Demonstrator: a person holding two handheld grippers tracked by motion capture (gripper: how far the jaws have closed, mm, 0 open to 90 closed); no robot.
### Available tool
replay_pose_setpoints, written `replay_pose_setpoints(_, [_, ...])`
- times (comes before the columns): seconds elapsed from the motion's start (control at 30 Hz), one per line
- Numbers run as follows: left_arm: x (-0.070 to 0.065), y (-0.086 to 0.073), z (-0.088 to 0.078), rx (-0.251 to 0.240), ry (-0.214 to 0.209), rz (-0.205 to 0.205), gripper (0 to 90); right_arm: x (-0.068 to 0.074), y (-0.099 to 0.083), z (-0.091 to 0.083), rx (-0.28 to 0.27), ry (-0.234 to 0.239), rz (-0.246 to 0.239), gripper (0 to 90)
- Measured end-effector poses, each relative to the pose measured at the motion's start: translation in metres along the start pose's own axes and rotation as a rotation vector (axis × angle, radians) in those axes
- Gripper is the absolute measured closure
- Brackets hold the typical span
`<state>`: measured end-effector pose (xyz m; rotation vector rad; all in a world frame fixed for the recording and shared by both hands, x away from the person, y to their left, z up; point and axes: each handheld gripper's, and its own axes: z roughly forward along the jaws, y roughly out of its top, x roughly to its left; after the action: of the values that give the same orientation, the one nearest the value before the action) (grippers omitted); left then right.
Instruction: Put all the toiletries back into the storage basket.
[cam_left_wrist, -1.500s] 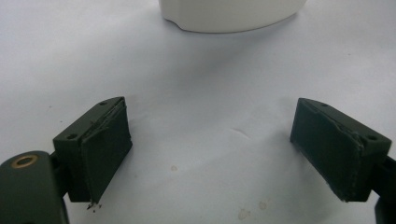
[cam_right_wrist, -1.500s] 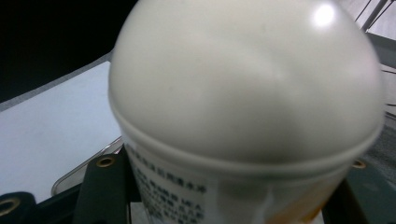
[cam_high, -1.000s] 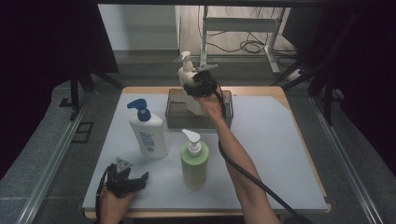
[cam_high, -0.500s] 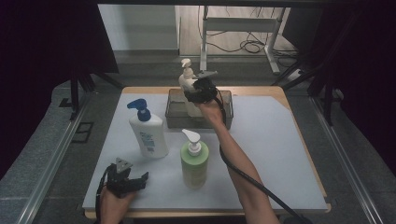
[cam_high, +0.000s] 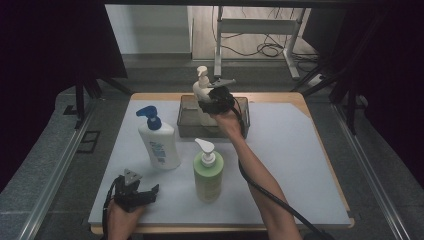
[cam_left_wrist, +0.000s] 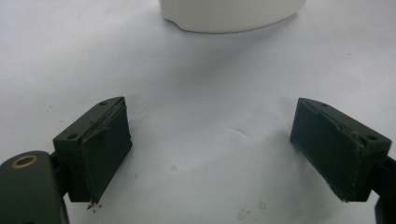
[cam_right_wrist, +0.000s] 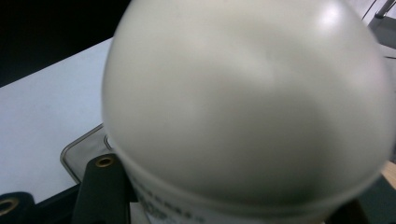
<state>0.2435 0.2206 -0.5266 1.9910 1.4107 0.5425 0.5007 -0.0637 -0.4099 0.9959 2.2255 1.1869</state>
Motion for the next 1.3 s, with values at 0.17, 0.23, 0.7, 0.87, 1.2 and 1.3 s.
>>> replay_pose_setpoints(0.17, [0.0, 0.0, 0.0, 0.0, 0.0, 0.0, 11.7, -0.002, -0.007, -0.003, 0.019, 0.002, 0.026, 39.4])
replay_pose_setpoints(0.23, [0.0, 0.0, 0.0, -0.001, 0.001, 0.0, 11.7, -0.002, -0.009, -0.003, 0.023, 0.004, 0.027, 39.4])
replay_pose_setpoints(0.7, [0.0, 0.0, 0.0, -0.002, -0.001, -0.002, 11.7, 0.001, -0.024, 0.004, 0.05, 0.017, 0.029, 39.0])
replay_pose_setpoints(0.87, [0.0, 0.0, 0.0, -0.002, 0.0, -0.001, 11.7, -0.002, -0.024, 0.004, 0.051, 0.03, 0.035, 38.8])
replay_pose_setpoints(1.2, [0.0, 0.0, 0.0, -0.002, 0.0, -0.001, 11.7, -0.004, -0.025, 0.005, 0.04, 0.048, 0.045, 34.8])
replay_pose_setpoints(1.3, [0.0, 0.0, 0.0, -0.002, 0.0, -0.001, 11.7, -0.004, -0.025, 0.005, 0.036, 0.031, 0.015, 27.7])
